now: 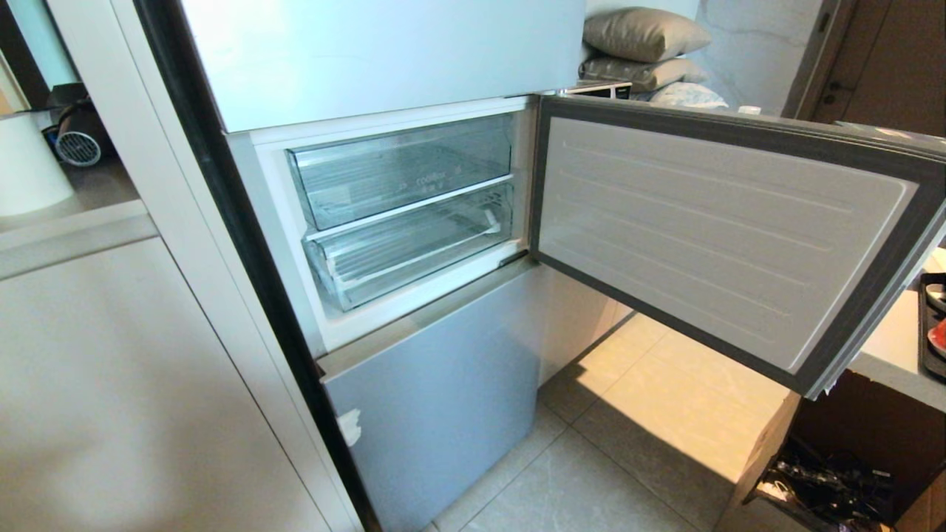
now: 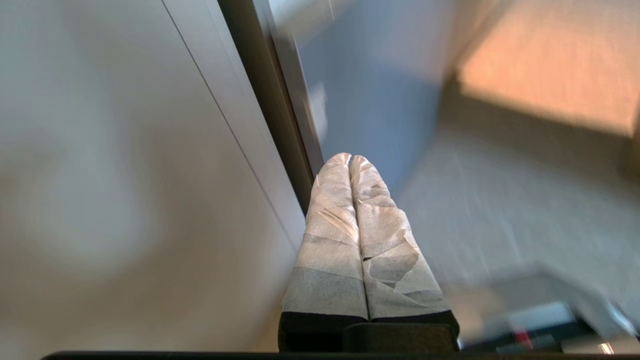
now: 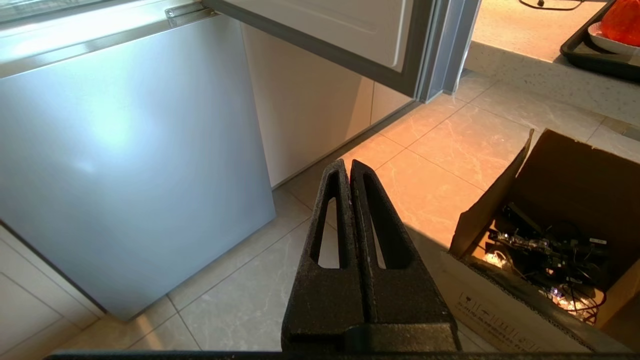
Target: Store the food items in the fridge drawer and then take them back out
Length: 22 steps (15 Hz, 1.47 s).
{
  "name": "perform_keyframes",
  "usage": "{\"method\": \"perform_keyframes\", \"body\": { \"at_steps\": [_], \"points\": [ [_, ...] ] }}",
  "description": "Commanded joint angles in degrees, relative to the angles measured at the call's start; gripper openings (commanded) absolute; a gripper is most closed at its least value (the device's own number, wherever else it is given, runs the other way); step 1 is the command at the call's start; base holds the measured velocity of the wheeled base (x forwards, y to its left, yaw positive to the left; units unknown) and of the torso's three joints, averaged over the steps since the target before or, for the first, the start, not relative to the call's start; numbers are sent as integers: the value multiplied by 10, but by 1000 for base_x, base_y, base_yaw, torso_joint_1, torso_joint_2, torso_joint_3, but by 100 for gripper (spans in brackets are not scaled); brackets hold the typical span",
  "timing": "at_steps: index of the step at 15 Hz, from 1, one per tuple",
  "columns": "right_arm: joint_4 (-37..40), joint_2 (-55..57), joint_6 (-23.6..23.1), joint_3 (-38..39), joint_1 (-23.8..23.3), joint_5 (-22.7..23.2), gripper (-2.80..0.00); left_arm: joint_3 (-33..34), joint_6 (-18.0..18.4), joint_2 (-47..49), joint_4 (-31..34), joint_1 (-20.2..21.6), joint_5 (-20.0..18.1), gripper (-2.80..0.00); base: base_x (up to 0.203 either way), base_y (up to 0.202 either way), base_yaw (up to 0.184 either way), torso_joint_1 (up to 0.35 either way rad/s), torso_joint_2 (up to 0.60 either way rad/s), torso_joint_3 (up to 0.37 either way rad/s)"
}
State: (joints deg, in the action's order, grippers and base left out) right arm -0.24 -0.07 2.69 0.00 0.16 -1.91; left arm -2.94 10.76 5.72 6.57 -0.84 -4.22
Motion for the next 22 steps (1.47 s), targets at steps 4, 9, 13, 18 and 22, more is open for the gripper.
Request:
{"method": "perform_keyframes", "body": {
  "at_steps": [4,9,13,18,22],
  "points": [
    [0,1,0,0,0,0,-280,19,-111,-57,-39,9,44,-280,0,0,0,0,0,0],
    [1,1,2,0,0,-1,-280,19,-110,-57,-39,9,45,-280,0,0,0,0,0,0],
    [1,1,0,0,0,-1,-280,18,-110,-57,-40,8,45,-280,0,0,0,0,0,0],
    [0,1,1,0,0,-1,-280,19,-110,-57,-40,8,45,-280,0,0,0,0,0,0],
    [0,1,3,0,0,-1,-280,18,-110,-57,-40,8,45,-280,1,-1,26,1,1,1]
  ]
}}
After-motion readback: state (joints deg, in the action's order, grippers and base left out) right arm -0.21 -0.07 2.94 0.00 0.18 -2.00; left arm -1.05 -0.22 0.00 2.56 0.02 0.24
